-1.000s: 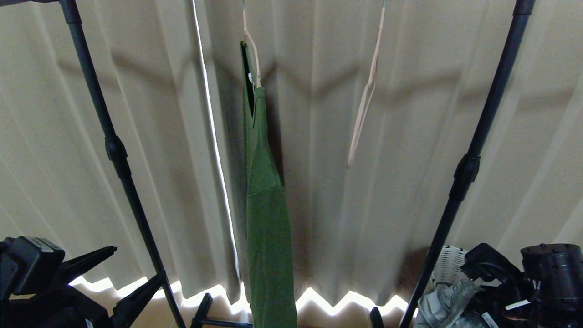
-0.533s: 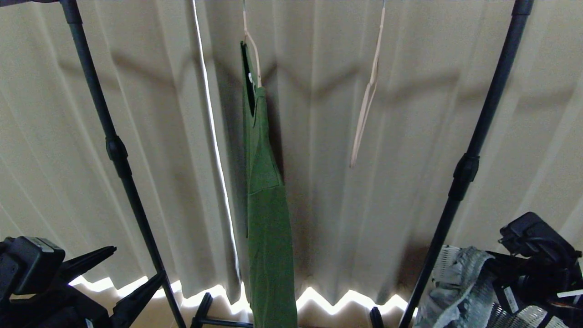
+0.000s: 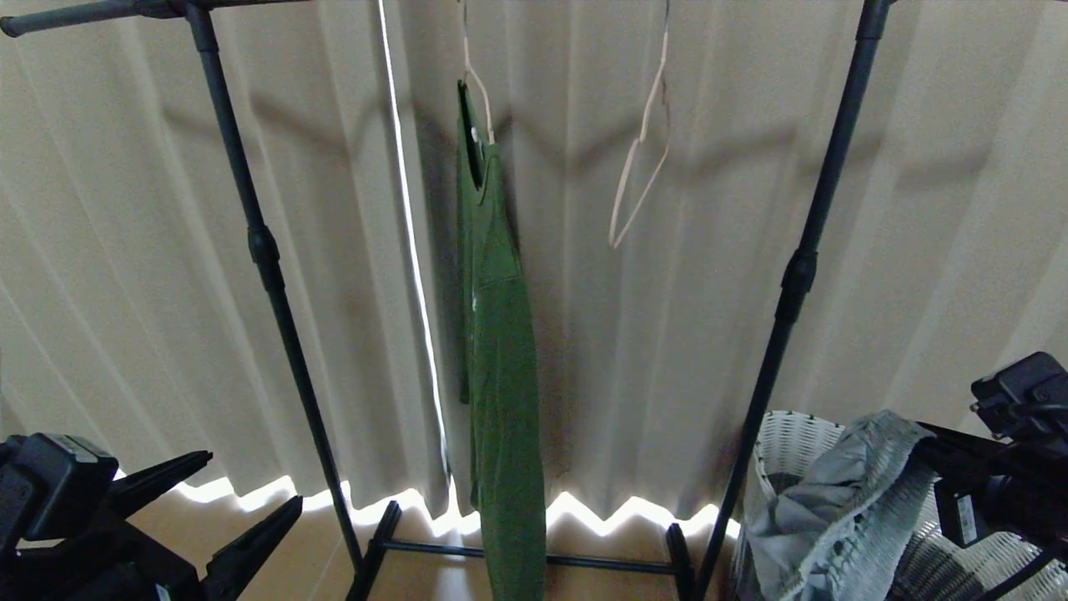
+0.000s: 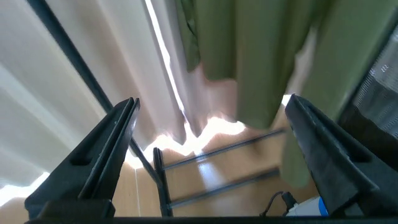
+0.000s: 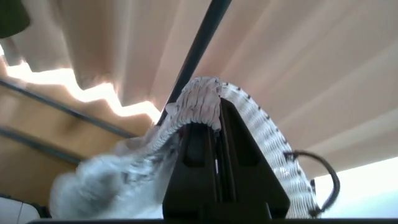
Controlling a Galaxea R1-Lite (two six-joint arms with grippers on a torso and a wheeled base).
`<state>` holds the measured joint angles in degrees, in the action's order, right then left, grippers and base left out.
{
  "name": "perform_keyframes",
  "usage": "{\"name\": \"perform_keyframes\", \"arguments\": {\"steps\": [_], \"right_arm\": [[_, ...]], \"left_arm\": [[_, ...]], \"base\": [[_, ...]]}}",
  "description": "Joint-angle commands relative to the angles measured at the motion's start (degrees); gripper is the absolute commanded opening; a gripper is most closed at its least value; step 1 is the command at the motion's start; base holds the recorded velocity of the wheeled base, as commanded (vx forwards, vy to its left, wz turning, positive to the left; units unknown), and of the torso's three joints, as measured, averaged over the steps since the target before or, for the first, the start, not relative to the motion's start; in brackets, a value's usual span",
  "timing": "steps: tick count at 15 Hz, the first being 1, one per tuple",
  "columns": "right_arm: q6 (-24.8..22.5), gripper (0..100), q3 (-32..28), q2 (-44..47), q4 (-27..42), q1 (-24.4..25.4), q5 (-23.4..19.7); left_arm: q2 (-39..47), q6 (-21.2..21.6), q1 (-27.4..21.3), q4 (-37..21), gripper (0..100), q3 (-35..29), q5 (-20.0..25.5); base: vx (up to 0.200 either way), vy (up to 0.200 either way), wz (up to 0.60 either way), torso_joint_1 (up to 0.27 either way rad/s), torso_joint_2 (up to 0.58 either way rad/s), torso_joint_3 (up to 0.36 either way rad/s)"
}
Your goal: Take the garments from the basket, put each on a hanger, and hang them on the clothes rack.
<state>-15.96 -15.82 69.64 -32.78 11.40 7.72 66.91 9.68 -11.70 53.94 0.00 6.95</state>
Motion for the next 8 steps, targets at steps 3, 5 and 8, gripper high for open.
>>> {"name": "perform_keyframes", "arguments": {"steps": [3,5,8], "right_arm": [[0.0,0,0.9,0.0,0.1,0.1,-0.1],[0.0,0,1.1,0.1,0.0,0.4,-1.2],[-0.3,0,0.4,2.4,0.1,1.1,-5.2]], "left_arm": [[0.0,0.0,-0.2,0.1,100,0.0,0.0],[-0.1,0.0,-0.2,0.3,100,0.0,0.0],[-0.9,0.2,-0.5,0.3,100,0.0,0.2]], "base": [[-0.133,0.000,0.00,0.002,0.00,-0.002],[0.000,0.000,0.00,0.000,0.00,0.000],[0.000,0.000,0.00,0.000,0.00,0.000]]}}
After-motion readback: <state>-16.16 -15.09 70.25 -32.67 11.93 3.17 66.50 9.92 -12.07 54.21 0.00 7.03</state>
